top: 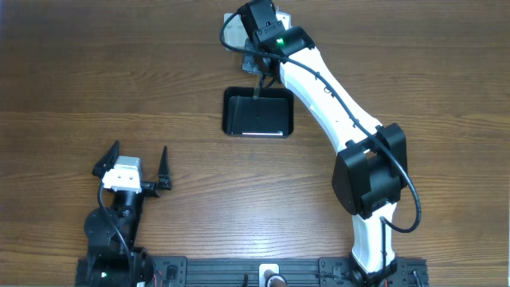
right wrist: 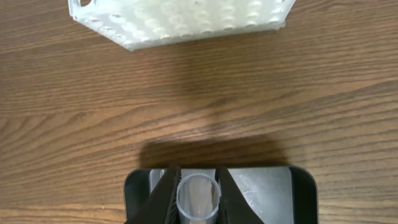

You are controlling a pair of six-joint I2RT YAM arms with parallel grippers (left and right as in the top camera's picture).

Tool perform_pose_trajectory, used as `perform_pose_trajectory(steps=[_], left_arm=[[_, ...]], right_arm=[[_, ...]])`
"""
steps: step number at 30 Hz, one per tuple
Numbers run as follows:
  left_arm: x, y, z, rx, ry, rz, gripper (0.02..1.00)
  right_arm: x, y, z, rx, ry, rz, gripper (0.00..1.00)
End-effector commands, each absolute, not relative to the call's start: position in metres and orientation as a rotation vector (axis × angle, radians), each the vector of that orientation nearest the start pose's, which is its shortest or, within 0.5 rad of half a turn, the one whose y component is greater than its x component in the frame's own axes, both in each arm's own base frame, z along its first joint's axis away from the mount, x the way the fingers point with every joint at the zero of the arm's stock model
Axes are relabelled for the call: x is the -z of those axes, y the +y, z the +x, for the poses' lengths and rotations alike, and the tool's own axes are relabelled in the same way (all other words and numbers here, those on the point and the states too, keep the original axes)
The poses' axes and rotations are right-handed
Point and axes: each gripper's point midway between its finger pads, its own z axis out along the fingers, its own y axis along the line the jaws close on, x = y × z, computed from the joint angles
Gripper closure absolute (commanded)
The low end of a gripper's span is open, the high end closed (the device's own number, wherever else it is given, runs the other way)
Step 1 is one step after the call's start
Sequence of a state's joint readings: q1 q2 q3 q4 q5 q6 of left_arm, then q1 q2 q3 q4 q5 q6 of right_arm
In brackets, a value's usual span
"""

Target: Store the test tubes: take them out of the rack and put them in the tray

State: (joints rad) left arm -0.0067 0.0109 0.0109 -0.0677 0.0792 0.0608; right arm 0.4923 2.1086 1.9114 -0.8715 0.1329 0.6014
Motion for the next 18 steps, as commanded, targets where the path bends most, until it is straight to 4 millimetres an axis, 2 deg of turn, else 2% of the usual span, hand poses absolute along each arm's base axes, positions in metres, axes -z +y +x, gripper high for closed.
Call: perform_pose_trajectory(steps=[1, 6, 18], left_arm=[[-0.159, -0.016, 0.245, 0.023, 1.631, 0.131, 0.018], [-0.159, -0.016, 0.245, 0.023, 1.632, 0.131, 0.020], [-0.159, -0.016, 0.245, 0.023, 1.632, 0.131, 0.018]], right_arm=[[-0.138, 0.227, 0.472, -0.223, 2.646, 0.207, 0.989], [-0.128, 0.227, 0.472, -0.208, 2.666, 0.208, 0.991], [-0.087, 0.220, 0.470, -0.120, 2.746, 0.214, 0.989]])
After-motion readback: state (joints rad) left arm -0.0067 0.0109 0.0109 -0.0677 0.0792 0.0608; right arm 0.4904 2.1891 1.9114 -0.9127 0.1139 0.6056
